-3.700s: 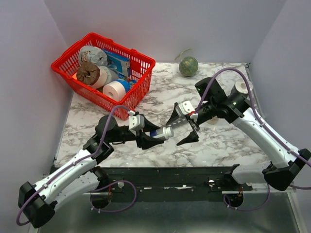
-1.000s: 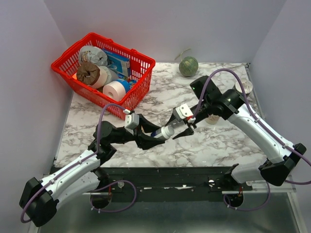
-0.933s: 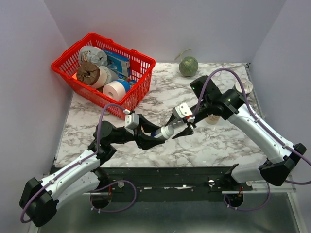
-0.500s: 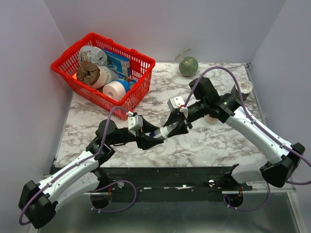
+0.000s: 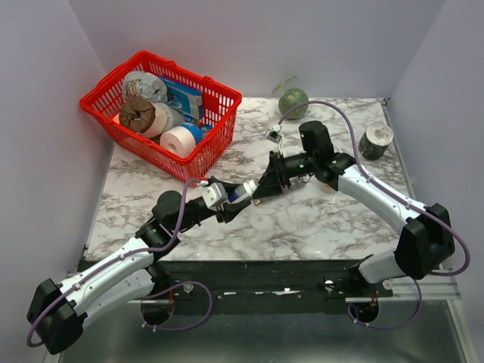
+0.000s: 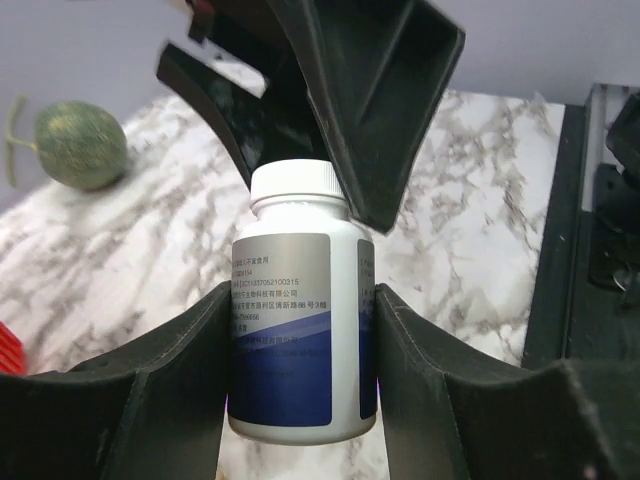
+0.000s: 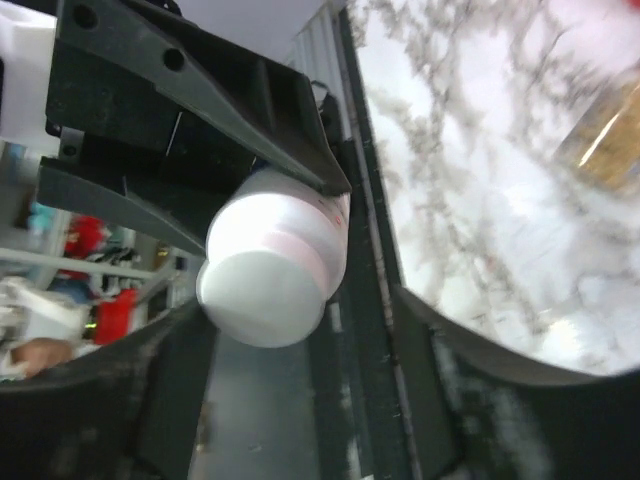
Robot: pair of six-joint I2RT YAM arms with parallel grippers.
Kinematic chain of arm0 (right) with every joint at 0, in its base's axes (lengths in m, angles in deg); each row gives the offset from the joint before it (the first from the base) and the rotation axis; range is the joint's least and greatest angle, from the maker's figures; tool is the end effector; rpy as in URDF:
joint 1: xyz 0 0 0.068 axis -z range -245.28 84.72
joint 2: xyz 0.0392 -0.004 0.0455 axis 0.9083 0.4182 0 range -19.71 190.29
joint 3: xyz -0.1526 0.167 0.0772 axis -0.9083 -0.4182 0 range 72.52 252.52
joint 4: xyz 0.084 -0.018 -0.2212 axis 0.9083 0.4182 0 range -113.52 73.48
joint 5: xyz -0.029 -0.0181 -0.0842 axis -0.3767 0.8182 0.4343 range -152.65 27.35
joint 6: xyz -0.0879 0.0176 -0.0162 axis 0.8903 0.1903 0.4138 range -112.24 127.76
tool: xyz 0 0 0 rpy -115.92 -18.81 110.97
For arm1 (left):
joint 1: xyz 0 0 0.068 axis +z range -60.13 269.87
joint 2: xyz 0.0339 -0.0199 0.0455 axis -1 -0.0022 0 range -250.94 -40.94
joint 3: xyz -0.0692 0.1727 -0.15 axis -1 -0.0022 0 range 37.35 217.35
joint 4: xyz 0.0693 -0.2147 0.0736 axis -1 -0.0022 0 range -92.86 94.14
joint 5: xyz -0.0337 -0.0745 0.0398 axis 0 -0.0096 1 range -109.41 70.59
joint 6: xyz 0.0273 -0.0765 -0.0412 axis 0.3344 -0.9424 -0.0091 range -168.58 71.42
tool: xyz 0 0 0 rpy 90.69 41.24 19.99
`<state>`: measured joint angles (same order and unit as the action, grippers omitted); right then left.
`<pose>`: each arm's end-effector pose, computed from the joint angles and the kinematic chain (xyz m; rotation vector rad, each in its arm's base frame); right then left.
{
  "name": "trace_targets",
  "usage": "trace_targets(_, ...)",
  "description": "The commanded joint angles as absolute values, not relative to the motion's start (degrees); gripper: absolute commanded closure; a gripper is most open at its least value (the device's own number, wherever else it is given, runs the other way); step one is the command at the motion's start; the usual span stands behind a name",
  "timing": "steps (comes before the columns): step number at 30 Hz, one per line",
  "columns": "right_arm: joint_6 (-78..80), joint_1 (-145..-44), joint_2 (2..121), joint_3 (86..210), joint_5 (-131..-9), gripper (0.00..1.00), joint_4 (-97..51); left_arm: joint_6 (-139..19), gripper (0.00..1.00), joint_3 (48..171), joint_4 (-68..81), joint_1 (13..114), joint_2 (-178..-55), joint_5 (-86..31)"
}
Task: Sort the pills into containers
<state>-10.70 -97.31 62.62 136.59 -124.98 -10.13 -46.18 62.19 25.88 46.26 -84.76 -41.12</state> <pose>0.2257 0.2265 0.2701 -0.9551 2.0069 1.6533 0.1465 -0.1813 0.2647 0.8975 1.3116 -0.8551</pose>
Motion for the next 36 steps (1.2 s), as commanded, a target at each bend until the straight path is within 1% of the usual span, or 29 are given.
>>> trace_targets(1,-10.6,-96.8,62.3,141.3,-130.7,0.13,-10.0,-44.9,1.00,64.2,32.8,46.1,-84.2,-40.6)
trace_targets(2,-2.0,-96.7,62.0,143.1,-130.2,0.01,-6.8,-46.0,1.00,64.4,31.7,46.2,-84.2,-41.6)
trace_targets(4,7.0,-96.6,61.1,148.7,-130.1,0.00,2.6,-47.3,1.00,64.9,28.8,46.3,-84.1,-46.1)
trace_targets(5,18.1,-96.6,60.8,150.5,-128.2,0.00,6.8,-48.0,1.00,65.2,27.9,46.5,-83.8,-47.9)
trace_targets(6,23.3,-96.6,60.5,152.3,-127.7,0.00,13.6,-50.0,1.00,65.3,27.2,46.7,-83.7,-50.8)
trace_targets(7,29.2,-96.6,60.2,153.8,-127.1,0.00,17.4,-50.9,1.00,65.7,25.9,46.9,-83.4,-52.4)
trace_targets(8,41.4,-96.6,59.6,156.5,-126.4,0.00,21.4,-51.8,1.00,65.7,25.5,47.2,-83.2,-54.0)
trace_targets(10,55.5,-96.7,58.9,158.0,-126.6,0.00,32.6,-55.2,1.00,65.8,25.8,47.9,-83.2,-58.3)
trace_targets(11,69.1,-96.7,57.9,158.0,-127.9,0.00,36.1,-56.4,1.00,65.7,26.3,48.1,-83.3,-59.2)
trace_targets(12,74.7,-96.8,57.4,157.6,-128.6,0.00,41.0,-58.0,1.00,65.7,27.2,48.4,-83.5,-60.4)
trace_targets(14,83.0,-98.2,56.4,156.4,-128.5,0.00,42.9,-62.0,1.00,65.2,30.7,48.7,-83.8,-62.6)
trace_targets(16,83.3,-100.2,55.4,154.9,-127.8,0.00,41.3,-65.8,1.00,65.0,34.4,49.1,-84.7,-63.4)
trace_targets(19,82.2,-102.4,55.5,154.3,-127.9,0.04,40.1,-68.9,1.00,65.0,38.9,49.1,-86.5,-65.0)
trace_targets(23,78.5,-104.5,55.6,153.9,-125.5,0.15,37.6,-71.8,1.00,65.1,41.9,49.2,-88.1,-65.7)
trace_targets(25,77.7,-104.8,55.5,153.6,-125.4,0.18,36.5,-72.0,1.00,65.2,42.2,49.3,-88.5,-65.7)
trace_targets(28,76.1,-105.3,55.5,153.4,-125.1,0.25,35.3,-72.3,1.00,65.1,42.5,49.3,-88.5,-64.9)
trace_targets(29,74.4,-105.4,55.6,153.2,-124.4,0.30,34.8,-72.2,1.00,65.0,42.5,49.3,-88.5,-64.6)
trace_targets(31,72.2,-105.9,55.8,153.1,-123.9,0.37,32.9,-71.9,1.00,65.0,42.4,49.3,-88.4,-63.4)
trace_targets(32,69.7,-106.0,55.7,152.9,-123.7,0.45,32.2,-71.3,1.00,65.2,41.2,49.3,-88.4,-63.0)
trace_targets(34,65.5,-106.0,55.9,152.7,-123.3,0.53,29.1,-69.2,1.00,65.4,39.0,49.3,-87.6,-60.9)
trace_targets(35,62.1,-106.1,56.0,152.7,-123.1,0.60,28.3,-68.1,1.00,65.5,38.2,49.3,-87.4,-60.0)
trace_targets(36,60.3,-106.1,56.1,152.2,-123.1,0.62,26.6,-67.2,1.00,65.7,37.5,49.2,-86.8,-59.1)
